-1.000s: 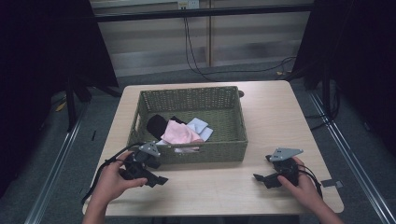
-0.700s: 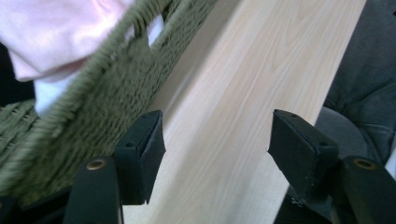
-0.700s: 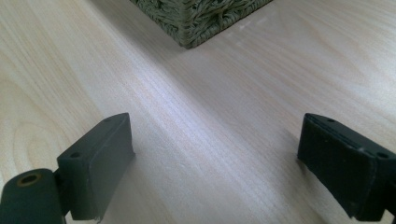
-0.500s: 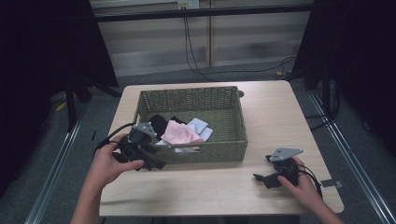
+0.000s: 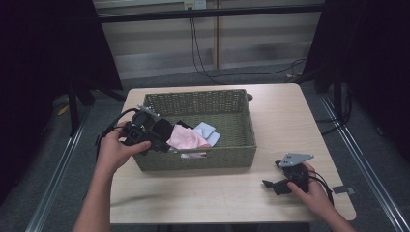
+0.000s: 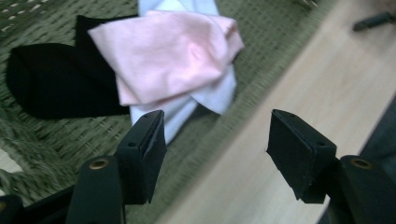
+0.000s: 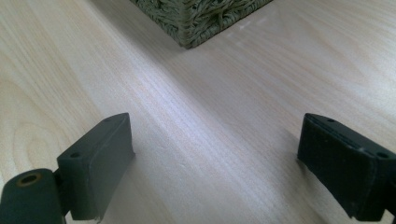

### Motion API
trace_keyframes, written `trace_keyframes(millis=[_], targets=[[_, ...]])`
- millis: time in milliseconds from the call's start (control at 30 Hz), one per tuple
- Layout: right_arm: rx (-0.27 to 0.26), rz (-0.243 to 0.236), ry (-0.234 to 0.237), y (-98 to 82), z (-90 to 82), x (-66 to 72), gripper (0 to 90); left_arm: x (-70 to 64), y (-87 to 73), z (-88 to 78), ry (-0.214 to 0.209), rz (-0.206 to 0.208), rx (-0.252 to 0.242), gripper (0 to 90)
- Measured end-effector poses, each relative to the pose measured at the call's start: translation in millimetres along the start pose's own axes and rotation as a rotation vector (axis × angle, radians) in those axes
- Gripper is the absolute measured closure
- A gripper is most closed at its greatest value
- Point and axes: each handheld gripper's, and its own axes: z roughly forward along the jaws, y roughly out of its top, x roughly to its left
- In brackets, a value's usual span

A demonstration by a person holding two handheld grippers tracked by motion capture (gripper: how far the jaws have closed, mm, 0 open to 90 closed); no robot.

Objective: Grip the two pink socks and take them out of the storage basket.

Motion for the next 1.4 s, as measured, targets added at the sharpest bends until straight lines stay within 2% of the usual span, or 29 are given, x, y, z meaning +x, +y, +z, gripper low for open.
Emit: trace_keyframes(millis=[33,67,100,233,267,433,500,600,700,733,767,900,1033,1067,1133,1167,1233,1300,1367,1400], targets=[[0.000,0.000,0.000,0.0,0.0,0.0,9.6,3.8,4.4,3.6,0.029,-0.009,0.014,36.6],[0.000,0.000,0.000,0.0,0.0,0.0,9.7,6.4,7.2,5.4,0.040,-0.009,0.021,36.6],[0.000,0.000,0.000,0.0,0.0,0.0,9.6,9.5,10.5,8.5,0.050,-0.025,0.024,37.0],[0.000,0.000,0.000,0.0,0.0,0.0,9.6,19.3,18.3,17.2,0.062,-0.044,0.037,38.7],[0.000,0.000,0.000,0.0,0.0,0.0,9.7,24.1,22.2,23.7,0.067,-0.067,0.037,38.9],[0.000,0.000,0.000,0.0,0.0,0.0,9.7,36.4,30.0,39.4,0.090,-0.071,0.060,39.4],[0.000,0.000,0.000,0.0,0.0,0.0,9.6,44.3,34.7,49.4,0.091,-0.091,0.071,37.8],[-0.001,0.003,-0.001,0.1,0.1,0.2,9.7,50.4,39.7,56.2,0.083,-0.094,0.039,38.8],[-0.001,0.003,-0.001,0.1,0.1,0.2,9.6,53.4,42.3,63.7,0.075,-0.104,0.055,39.8],[-0.001,0.005,-0.001,0.1,0.0,0.3,9.7,56.5,43.8,70.8,0.065,-0.105,0.078,39.8],[-0.001,0.004,-0.001,0.1,0.0,0.2,9.6,58.1,44.2,76.2,0.071,-0.110,0.093,39.8],[-0.001,0.004,-0.001,0.1,0.1,0.2,9.6,62.9,45.5,85.6,0.061,-0.117,0.111,41.7],[-0.003,0.001,-0.001,0.1,0.2,0.0,9.6,66.8,47.1,93.2,0.046,-0.122,0.099,44.3],[-0.003,0.001,-0.001,0.1,0.2,0.0,9.6,67.3,47.4,96.7,0.046,-0.117,0.115,44.3],[-0.001,0.003,-0.001,0.1,0.1,0.2,9.6,69.4,47.0,103.4,0.058,-0.104,0.126,52.5],[-0.001,0.004,0.000,0.1,0.0,0.3,9.6,69.8,46.7,105.7,0.051,-0.105,0.141,59.9],[-0.002,0.003,-0.001,0.1,0.1,0.2,9.6,70.4,46.4,107.6,0.049,-0.124,0.165,73.3],[-0.001,0.004,-0.001,0.1,0.0,0.2,9.6,69.5,47.1,104.9,0.043,-0.156,0.166,86.5],[-0.001,0.003,-0.001,0.1,0.1,0.2,9.6,69.0,47.7,102.2,0.039,-0.162,0.168,87.7],[-0.001,0.004,-0.001,0.1,0.0,0.2,9.7,67.0,49.0,95.5,0.042,-0.164,0.168,88.0]])
